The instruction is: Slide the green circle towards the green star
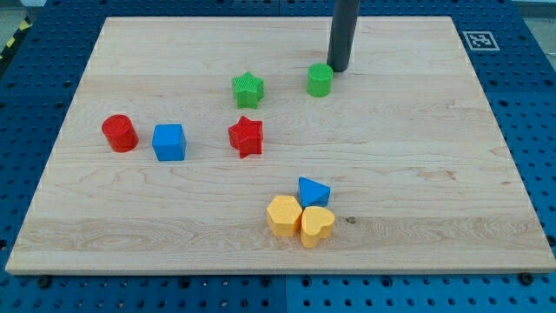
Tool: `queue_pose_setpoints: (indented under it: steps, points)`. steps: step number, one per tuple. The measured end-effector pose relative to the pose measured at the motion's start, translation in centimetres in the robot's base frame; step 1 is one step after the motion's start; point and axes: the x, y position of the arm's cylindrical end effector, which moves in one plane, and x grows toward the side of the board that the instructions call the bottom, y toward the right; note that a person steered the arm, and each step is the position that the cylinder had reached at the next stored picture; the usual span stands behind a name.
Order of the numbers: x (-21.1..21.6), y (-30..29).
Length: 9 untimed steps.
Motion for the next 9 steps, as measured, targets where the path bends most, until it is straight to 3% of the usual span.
queue_pose_setpoints:
  steps: [4, 9]
  points:
    - [5.6, 1.3]
    - [4.5, -1.7]
